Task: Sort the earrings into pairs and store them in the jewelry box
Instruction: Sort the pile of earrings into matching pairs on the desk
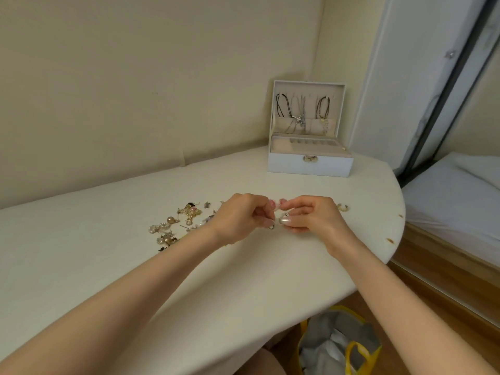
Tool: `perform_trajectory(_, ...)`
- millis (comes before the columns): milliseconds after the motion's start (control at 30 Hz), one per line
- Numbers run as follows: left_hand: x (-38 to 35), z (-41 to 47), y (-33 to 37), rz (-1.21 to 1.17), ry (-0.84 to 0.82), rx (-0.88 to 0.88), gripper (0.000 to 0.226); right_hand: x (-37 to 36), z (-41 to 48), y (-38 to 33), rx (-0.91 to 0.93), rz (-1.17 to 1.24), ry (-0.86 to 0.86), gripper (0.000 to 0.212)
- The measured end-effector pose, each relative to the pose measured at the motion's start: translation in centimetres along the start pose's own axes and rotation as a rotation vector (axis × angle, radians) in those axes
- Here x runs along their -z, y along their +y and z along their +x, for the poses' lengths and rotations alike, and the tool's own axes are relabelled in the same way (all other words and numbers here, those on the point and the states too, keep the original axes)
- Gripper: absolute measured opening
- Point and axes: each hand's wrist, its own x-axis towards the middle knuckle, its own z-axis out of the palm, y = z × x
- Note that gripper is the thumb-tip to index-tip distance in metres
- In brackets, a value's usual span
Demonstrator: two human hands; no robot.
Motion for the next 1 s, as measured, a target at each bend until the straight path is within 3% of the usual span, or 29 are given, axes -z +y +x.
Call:
perform_trajectory(200, -3.0, 3.2, 2.1, 0.117, -0.062, -0.071, 0.007, 3.9, 0.0, 1.7, 0.0, -0.166, 0.152, 0.028)
perform_trajectory(533, -5.4, 7.1, 2.7, 0.196, -0.122, -0.019, 0.01, 5.4, 1.5, 3.1, -0.044, -0.309, 0.212, 0.025)
perform_trajectory(1000, -6.4, 7.6, 1.6, 0.257, -0.031, -0.055, 0.017, 5.1, 2.6, 4.1, -0.025, -0.397, 0.27, 0.017)
